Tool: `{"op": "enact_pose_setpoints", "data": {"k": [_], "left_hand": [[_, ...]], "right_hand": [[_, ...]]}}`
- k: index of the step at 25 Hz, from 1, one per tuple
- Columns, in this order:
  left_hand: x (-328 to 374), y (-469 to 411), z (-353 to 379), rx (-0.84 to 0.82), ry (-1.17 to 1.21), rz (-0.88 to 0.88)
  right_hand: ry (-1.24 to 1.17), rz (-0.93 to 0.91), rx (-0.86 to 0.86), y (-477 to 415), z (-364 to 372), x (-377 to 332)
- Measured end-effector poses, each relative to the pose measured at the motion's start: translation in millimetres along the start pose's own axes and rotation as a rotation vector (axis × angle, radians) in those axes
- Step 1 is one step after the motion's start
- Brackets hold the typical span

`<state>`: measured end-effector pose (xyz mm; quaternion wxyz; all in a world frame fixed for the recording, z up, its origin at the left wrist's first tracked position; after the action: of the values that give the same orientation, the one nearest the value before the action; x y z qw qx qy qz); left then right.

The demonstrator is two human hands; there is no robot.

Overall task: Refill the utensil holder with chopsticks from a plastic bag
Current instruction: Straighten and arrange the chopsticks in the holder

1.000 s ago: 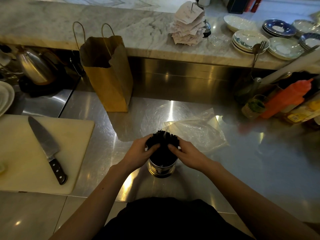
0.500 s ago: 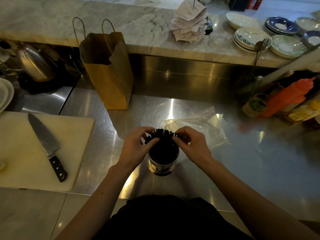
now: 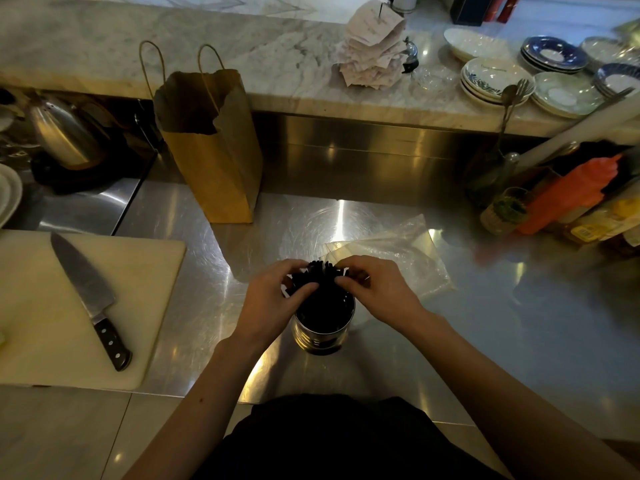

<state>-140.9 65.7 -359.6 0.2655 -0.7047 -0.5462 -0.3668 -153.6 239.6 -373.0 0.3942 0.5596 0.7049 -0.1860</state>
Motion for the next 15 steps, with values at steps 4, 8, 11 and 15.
{"op": "enact_pose_setpoints", "data": {"k": [4,8,11,15], "left_hand": [[0,0,-2,-0.003,-0.008,-0.013],[-3,-1,-3,-0.013,-0.024,-0.014],[-3,-2,-3,-0.019,-0.03,-0.023],[-1,-1,-11,0.023,-0.03,-0.011]], "right_hand": [[0.075,0.027,0.062,-3,-7,0],[0.089,0.047,0.065,3,-24,-4],[0.113,-0.004,0.115,12,-48,-21],[0.081,-0.046,0.261,28,-101,-37]]}}
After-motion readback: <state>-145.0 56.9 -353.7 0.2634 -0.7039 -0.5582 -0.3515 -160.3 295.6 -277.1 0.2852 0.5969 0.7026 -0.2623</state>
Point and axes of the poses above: each hand's wrist, its own y-axis away from the middle knuckle, its own z-axis out of the palm, x = y × z, the point moved 9 cm from there along -y, towards the middle knuckle, and after that the axes turned 9 degrees about -x, right-handed, at the moved point
